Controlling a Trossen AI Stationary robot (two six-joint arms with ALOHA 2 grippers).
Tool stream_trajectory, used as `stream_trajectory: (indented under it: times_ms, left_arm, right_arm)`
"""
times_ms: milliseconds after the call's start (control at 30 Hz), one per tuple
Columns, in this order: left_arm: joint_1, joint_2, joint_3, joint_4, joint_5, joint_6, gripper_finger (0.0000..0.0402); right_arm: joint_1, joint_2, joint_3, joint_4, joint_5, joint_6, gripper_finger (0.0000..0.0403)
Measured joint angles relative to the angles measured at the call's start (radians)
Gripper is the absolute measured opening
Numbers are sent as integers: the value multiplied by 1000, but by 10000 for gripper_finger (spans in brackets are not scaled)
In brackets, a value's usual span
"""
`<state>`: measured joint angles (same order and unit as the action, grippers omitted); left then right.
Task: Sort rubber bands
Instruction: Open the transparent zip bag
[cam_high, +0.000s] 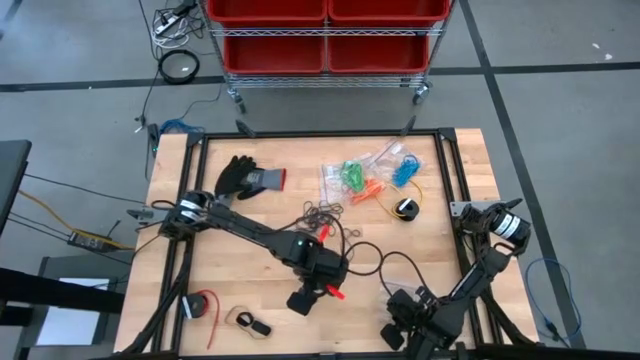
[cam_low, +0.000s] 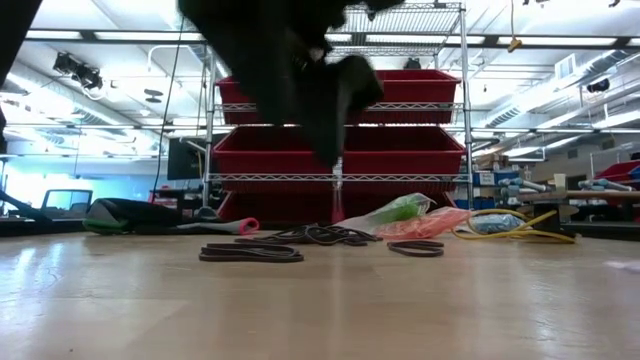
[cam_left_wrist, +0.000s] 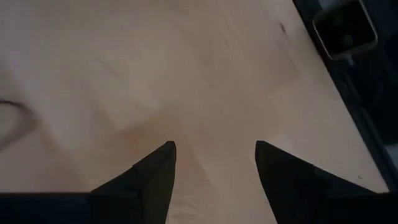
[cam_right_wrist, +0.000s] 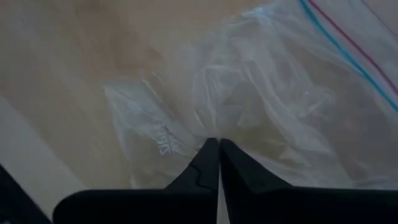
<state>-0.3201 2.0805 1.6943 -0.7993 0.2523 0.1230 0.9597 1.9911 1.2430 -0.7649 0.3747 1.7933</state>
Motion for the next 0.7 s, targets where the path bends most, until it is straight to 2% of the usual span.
stream_trajectory:
  times_ms: [233,333,500,700]
  left_arm:
    - [-26,-112,0,65,-291,-49,227]
    - [-29,-162,0,72,-375,-55,227]
    - [-26,-263,-58,81,-392,-86,227]
    - [-27,-441,-312,174,-417,-201,227]
  right_arm:
    - [-38,11,91,-93,91,-128,0]
    - [-47,11,151,-157,124,-192,0]
    - [-55,8,251,-266,197,-295,0]
    - [-55,6,331,-340,296,-388,0]
